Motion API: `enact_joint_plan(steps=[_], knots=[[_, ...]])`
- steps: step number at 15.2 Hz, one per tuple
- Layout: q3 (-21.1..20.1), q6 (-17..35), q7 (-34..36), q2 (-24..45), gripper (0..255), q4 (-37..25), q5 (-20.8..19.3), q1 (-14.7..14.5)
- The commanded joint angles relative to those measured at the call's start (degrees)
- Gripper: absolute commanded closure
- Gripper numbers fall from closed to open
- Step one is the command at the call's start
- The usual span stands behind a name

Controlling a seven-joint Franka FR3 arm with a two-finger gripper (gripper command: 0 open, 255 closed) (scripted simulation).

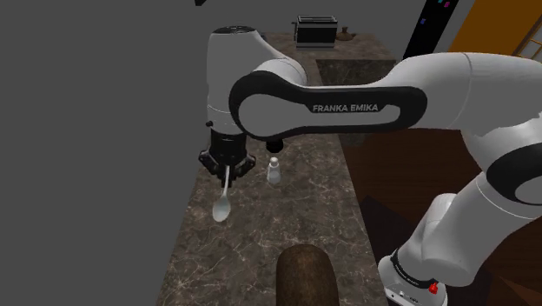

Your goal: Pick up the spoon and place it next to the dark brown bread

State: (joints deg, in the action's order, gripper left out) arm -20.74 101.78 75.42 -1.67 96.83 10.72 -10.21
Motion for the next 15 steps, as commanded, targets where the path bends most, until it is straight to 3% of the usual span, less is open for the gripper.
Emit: enact_joint_plan(steps=[1,15], knots=[[-1.3,0.6,2.5,-2.0,255,2.0,0.5,-1.3],[-11.4,4.1,19.8,-7.3,255,7.1,1.4,-9.0]])
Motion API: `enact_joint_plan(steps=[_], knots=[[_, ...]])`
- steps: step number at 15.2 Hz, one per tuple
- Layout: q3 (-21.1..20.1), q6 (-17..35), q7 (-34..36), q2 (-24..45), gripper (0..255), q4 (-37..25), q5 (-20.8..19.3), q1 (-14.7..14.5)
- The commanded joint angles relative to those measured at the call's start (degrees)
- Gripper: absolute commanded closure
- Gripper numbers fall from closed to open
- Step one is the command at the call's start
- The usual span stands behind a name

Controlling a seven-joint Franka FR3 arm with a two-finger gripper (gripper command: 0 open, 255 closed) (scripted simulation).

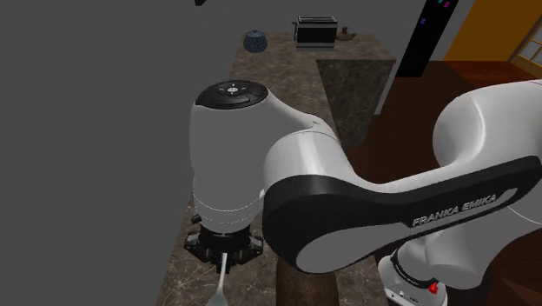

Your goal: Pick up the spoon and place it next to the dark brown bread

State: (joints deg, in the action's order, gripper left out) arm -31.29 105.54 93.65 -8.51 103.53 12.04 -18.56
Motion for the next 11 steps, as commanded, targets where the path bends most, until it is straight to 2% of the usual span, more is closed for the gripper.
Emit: enact_joint_plan(steps=[1,6,11], knots=[[-1.8,0.5,3.0,-0.3,255,0.3,-0.1,-1.2],[-6.4,1.4,10.7,1.3,255,-1.4,-1.8,-3.9],[-11.5,1.9,19.4,5.0,255,-4.8,-5.5,-6.8]])
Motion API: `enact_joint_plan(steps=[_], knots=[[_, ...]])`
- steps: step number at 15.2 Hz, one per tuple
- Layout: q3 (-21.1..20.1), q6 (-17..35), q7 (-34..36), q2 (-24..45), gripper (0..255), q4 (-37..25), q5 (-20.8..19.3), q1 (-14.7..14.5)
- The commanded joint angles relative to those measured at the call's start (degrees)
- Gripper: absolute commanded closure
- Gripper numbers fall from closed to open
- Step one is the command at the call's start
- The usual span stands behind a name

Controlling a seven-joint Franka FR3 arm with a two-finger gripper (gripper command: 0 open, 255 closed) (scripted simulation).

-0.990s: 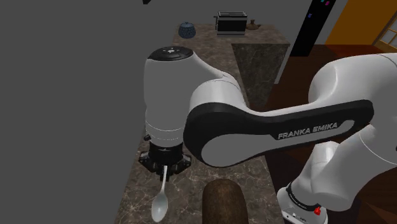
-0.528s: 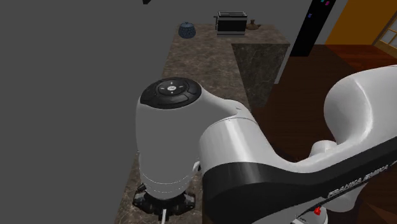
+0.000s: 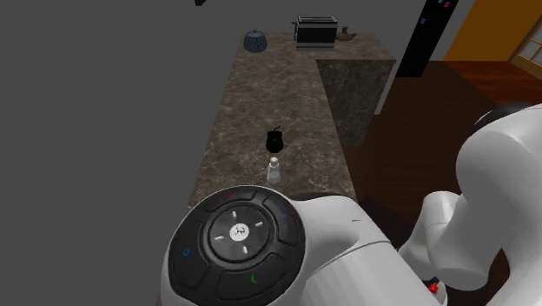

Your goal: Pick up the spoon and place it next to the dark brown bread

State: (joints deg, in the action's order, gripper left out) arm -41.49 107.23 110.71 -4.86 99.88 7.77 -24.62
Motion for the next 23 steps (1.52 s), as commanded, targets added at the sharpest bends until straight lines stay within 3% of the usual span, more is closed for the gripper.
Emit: enact_joint_plan(steps=[1,3,23], knots=[[-2.3,0.2,4.2,2.4,255,-2.0,-2.3,-1.4],[-4.2,0.2,7.9,4.7,255,-3.9,-4.6,-2.9],[-4.3,15.5,7.5,5.4,255,11.0,-4.9,-3.1]])
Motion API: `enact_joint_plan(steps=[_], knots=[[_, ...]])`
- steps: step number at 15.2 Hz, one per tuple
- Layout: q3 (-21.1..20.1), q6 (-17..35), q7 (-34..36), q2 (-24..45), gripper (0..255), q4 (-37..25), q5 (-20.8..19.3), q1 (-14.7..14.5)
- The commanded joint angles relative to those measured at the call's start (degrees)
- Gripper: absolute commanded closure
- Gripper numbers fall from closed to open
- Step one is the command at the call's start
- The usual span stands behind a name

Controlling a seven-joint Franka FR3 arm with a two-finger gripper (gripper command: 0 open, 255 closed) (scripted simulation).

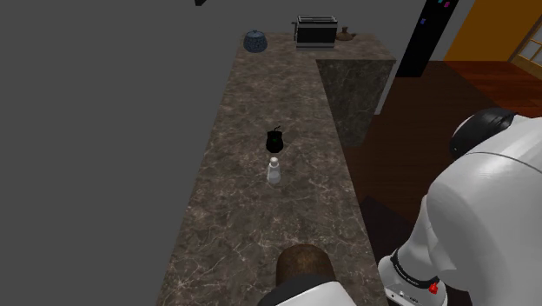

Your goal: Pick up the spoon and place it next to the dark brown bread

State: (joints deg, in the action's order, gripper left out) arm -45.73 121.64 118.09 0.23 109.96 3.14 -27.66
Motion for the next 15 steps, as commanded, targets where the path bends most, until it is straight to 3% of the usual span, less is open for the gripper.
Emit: enact_joint_plan(steps=[1,15], knots=[[-0.1,1.9,0.2,0.5,255,1.5,-0.4,-0.1],[0.0,12.2,2.9,5.3,255,8.5,-4.8,-1.0]])
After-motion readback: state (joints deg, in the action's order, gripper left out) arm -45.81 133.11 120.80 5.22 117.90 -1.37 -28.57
